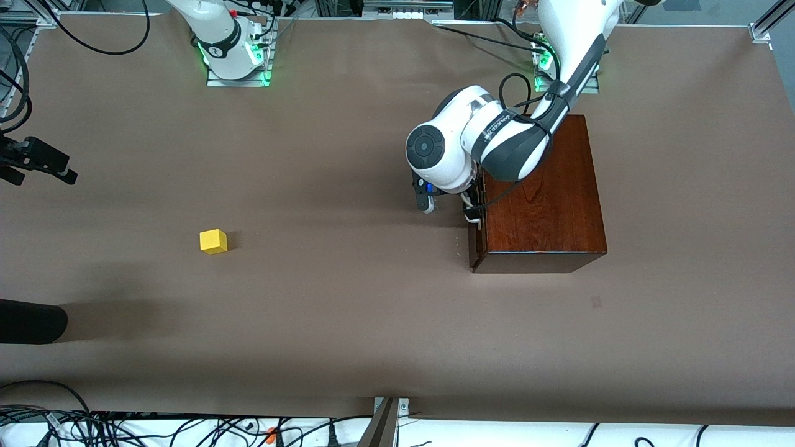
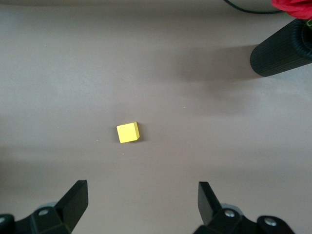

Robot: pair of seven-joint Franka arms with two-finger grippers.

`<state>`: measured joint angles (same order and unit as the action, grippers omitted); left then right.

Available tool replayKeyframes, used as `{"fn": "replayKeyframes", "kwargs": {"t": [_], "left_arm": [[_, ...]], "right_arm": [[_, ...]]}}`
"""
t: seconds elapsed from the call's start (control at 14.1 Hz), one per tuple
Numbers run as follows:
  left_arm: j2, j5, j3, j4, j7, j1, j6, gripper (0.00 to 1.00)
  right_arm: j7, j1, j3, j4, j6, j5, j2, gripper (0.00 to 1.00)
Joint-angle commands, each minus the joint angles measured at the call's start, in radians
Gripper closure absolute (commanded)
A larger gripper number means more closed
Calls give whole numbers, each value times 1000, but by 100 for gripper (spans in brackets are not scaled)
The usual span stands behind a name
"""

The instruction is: Open drawer, take yellow block, close drawer

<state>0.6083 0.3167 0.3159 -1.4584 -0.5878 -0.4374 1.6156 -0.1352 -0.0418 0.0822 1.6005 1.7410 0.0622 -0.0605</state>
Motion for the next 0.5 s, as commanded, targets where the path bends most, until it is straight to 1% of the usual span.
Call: {"fn": "replayKeyframes", "kwargs": {"t": [0.0, 0.21, 0.35, 0.42], "left_arm": [[-28, 42, -5, -14, 112, -52, 1, 0], [-27, 33, 0, 29, 401, -124, 1, 0], [-27, 15, 5, 64, 636, -158, -2, 0], [-30, -2, 9, 93, 772, -158, -5, 0]], "right_arm": [[-4, -13, -4, 4, -56, 4, 11, 0], [-9, -13, 2, -2, -83, 5, 13, 0], [-12, -13, 8, -8, -177, -2, 16, 0], [-12, -12, 2, -13, -196, -10, 17, 0]]}}
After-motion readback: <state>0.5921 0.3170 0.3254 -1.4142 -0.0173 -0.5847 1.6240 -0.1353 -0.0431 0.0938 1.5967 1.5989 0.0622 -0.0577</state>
